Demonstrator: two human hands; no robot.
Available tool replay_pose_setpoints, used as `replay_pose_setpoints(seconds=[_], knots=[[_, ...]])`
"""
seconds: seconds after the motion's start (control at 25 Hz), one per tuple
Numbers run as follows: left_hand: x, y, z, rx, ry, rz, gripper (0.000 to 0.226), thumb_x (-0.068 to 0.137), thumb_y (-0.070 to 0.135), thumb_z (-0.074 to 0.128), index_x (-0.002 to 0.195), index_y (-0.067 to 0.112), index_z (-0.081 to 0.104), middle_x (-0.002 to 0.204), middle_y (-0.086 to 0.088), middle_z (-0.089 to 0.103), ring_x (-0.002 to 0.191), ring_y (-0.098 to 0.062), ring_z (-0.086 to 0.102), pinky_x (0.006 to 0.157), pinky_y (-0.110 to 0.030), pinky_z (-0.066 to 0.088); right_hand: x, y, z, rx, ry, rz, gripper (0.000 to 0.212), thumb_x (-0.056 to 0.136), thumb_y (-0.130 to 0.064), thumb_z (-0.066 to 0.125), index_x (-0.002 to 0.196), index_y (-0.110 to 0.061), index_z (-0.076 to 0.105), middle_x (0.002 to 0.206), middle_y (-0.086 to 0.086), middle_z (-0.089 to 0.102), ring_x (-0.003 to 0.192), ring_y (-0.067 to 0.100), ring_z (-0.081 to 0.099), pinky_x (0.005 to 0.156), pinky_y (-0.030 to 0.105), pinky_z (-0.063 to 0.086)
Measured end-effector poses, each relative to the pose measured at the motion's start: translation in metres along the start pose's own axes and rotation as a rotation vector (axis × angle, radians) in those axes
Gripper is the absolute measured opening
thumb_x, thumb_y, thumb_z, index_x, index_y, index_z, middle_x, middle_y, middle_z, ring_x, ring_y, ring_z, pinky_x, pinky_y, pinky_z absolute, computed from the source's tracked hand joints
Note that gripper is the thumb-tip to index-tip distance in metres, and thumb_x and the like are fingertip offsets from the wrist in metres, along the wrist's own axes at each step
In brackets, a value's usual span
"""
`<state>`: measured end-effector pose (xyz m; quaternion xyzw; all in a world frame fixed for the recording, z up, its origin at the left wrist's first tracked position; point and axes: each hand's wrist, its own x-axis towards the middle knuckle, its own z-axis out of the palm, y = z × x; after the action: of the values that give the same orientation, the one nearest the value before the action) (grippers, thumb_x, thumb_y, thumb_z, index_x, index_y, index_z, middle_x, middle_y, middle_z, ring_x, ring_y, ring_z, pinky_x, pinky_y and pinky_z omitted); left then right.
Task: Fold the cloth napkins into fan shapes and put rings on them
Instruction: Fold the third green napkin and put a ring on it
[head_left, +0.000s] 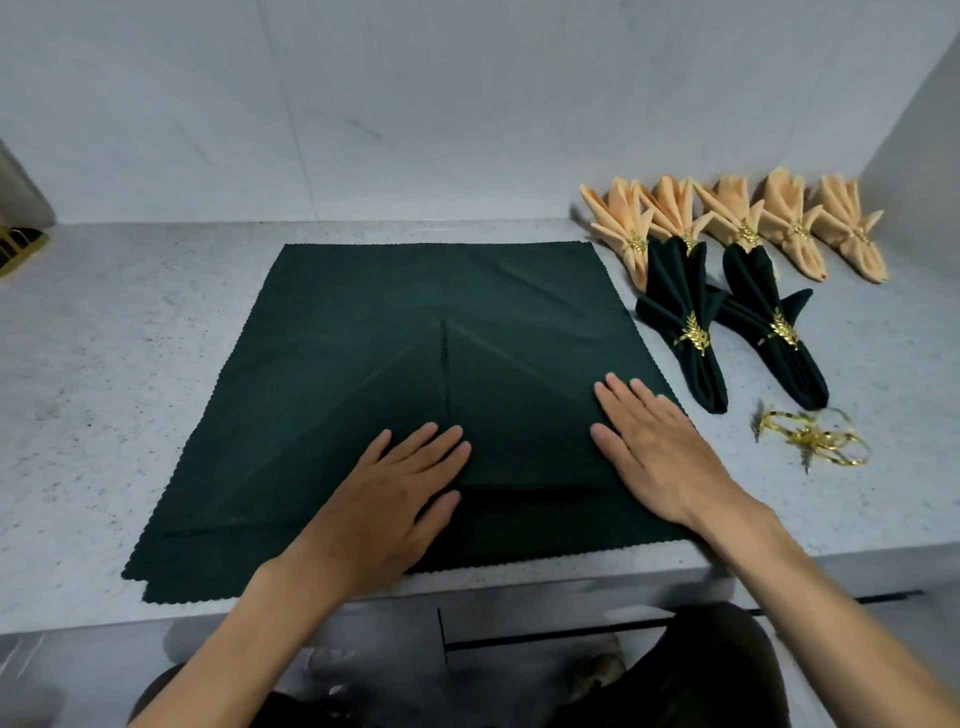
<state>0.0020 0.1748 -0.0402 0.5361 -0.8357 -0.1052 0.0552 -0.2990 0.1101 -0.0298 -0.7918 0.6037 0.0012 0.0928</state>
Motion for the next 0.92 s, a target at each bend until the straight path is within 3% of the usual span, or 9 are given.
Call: replay_pose_setpoints(seconds=[0.08,0.2,0.28,0.32,0.44,0.56,0.68,0.8,0.92], knots=[[0.0,0.002,0.003,0.068,0.029,0.008,0.076,0.09,0.064,-0.015,0.153,0.033,0.013,0.159,0.02,0.005,0.149,-0.005,0.002,0.12,-0.032,0.0,-0.013,0.016,-0.003,-0.019,0.053,0.019,0.063,0.102,-0.051,0.015,0.158,-0.023,0.009,0.165,-0.007,0.001,0.151,0.012,-0.005,0.123,0.032,-0.002],[0.003,0.028,0.001,0.1,0.086,-0.067,0.063,0.1,0.045,0.006,0.15,0.022,0.036,0.157,0.007,0.03,0.146,-0.017,0.028,0.115,-0.047,0.031,-0.008,-0.001,-0.011,-0.084,0.43,-0.065,0.049,0.102,-0.03,0.041,0.145,-0.008,0.044,0.153,0.009,0.041,0.145,0.028,0.031,0.12,0.038,0.02],[0.008,0.054,0.003,0.078,0.079,-0.132,0.072,0.092,0.045,-0.004,0.153,0.023,0.029,0.161,0.006,0.022,0.149,-0.018,0.02,0.119,-0.046,0.025,-0.007,-0.032,-0.019,0.146,0.582,-0.176,0.027,0.096,-0.016,0.055,0.122,-0.011,0.064,0.124,0.003,0.065,0.119,0.024,0.057,0.106,0.035,0.039],[0.01,0.064,0.003,0.072,0.065,-0.148,0.076,0.089,0.046,-0.007,0.154,0.024,0.027,0.162,0.007,0.019,0.15,-0.018,0.017,0.12,-0.045,0.021,-0.01,-0.051,-0.02,0.327,0.541,-0.243,0.02,0.095,-0.013,0.057,0.11,-0.016,0.069,0.11,-0.004,0.069,0.105,0.016,0.062,0.096,0.031,0.045],[0.015,0.062,-0.008,-0.003,0.013,-0.094,0.062,0.095,0.048,0.007,0.145,0.031,0.04,0.158,0.013,0.025,0.146,-0.014,0.017,0.117,-0.042,0.02,-0.016,-0.095,-0.009,0.71,0.227,-0.349,0.017,0.094,-0.011,0.057,0.098,-0.024,0.068,0.095,-0.016,0.067,0.092,0.003,0.062,0.081,0.023,0.05],[0.019,0.036,-0.026,-0.371,-0.059,-0.046,0.039,0.099,0.044,0.036,0.128,0.031,0.058,0.143,0.016,0.042,0.135,-0.006,0.033,0.115,-0.041,0.026,-0.011,-0.102,0.003,0.792,0.191,-0.286,0.014,0.096,-0.015,0.055,0.098,-0.027,0.062,0.092,-0.015,0.064,0.088,0.004,0.061,0.076,0.024,0.049],[0.018,0.012,-0.052,-0.809,0.134,-0.104,0.024,0.098,0.017,0.056,0.117,0.022,0.07,0.125,0.014,0.063,0.117,0.0,0.055,0.106,-0.026,0.04,-0.011,-0.103,0.012,0.616,0.232,-0.308,0.007,0.093,-0.023,0.062,0.095,-0.029,0.06,0.094,-0.017,0.057,0.086,0.002,0.055,0.075,0.019,0.043],[-0.004,-0.038,-0.069,-0.582,0.28,-0.089,0.032,0.09,-0.001,0.062,0.105,0.024,0.074,0.107,0.018,0.071,0.104,0.0,0.063,0.095,-0.028,0.048,-0.015,-0.107,0.024,0.513,0.288,-0.327,0.007,0.09,-0.024,0.067,0.094,-0.028,0.063,0.096,-0.018,0.051,0.088,0.003,0.051,0.078,0.015,0.041],[-0.029,-0.086,-0.07,-0.328,0.049,0.015,0.059,0.079,-0.013,0.056,0.107,0.036,0.073,0.123,0.026,0.062,0.122,-0.002,0.052,0.104,-0.031,0.042,-0.017,-0.107,0.027,0.529,0.344,-0.344,0.006,0.09,-0.019,0.069,0.094,-0.024,0.069,0.092,-0.017,0.05,0.085,0.006,0.051,0.078,0.023,0.046]])
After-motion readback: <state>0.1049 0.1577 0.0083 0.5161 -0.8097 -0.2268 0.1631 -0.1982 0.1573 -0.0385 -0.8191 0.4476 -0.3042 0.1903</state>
